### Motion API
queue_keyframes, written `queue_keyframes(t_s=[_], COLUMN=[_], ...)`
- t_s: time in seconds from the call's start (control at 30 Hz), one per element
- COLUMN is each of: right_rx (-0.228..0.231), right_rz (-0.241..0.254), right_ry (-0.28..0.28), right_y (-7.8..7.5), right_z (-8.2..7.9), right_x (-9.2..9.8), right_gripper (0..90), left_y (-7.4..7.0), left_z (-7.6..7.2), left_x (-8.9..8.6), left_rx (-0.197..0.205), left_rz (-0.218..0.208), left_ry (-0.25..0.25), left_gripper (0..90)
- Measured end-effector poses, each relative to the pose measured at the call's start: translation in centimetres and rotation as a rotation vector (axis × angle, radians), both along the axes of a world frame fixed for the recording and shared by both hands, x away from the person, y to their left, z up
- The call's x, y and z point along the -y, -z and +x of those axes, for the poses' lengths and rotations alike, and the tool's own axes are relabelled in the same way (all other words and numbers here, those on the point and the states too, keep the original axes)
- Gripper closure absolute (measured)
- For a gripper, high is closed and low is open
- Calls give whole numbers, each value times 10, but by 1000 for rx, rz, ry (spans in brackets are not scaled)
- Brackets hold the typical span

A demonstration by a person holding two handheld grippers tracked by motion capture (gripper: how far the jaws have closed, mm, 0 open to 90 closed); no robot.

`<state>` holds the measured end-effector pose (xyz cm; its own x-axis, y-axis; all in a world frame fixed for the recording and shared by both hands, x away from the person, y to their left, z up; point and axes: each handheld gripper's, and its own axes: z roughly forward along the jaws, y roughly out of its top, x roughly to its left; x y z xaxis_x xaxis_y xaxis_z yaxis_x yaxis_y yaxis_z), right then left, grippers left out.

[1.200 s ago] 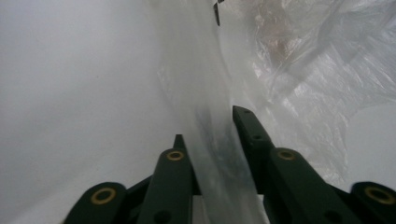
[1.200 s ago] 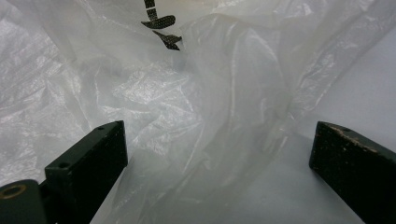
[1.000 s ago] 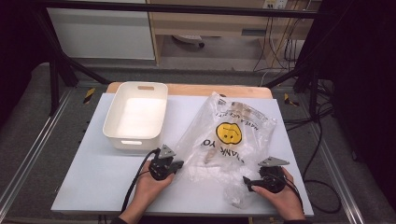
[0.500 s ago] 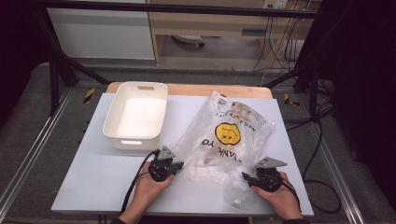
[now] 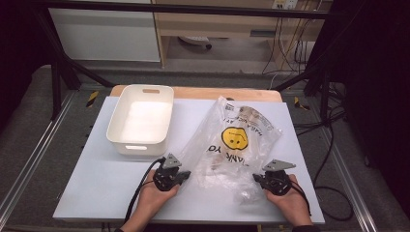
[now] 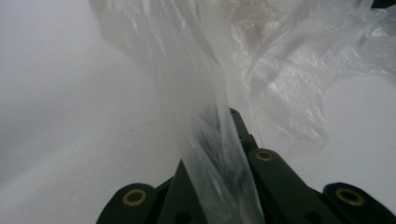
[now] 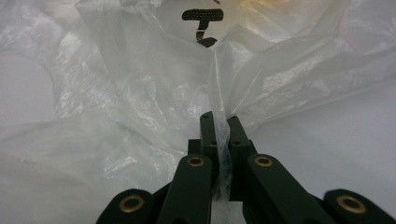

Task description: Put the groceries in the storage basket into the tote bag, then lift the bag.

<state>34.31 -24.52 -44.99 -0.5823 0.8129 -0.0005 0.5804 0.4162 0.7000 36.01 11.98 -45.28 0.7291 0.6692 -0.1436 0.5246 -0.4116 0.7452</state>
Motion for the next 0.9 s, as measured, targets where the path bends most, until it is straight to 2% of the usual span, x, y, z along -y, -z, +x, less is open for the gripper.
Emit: queue_keyframes(t_s=[0.13, 0.2, 0.27, 0.63, 0.9], right_rx=[17, 20, 24, -19, 32], right_rz=[16, 35, 33, 79, 104], right_ry=[40, 42, 29, 20, -2], right_y=[-3, -5, -7, -12, -18], right_z=[3, 3, 3, 3, 1], right_x=[7, 6, 4, 0, -3], right_gripper=[900, 900, 900, 900, 900], left_y=[-3, -4, -3, -7, -11], left_z=[-3, -4, -3, -1, 1], left_x=[0, -1, -3, -9, -16], left_rx=[10, 12, 12, 25, 51], left_rz=[-5, -5, -8, -23, -50], left_ry=[4, 3, -6, -31, -64], left_gripper=[900, 900, 900, 900, 900])
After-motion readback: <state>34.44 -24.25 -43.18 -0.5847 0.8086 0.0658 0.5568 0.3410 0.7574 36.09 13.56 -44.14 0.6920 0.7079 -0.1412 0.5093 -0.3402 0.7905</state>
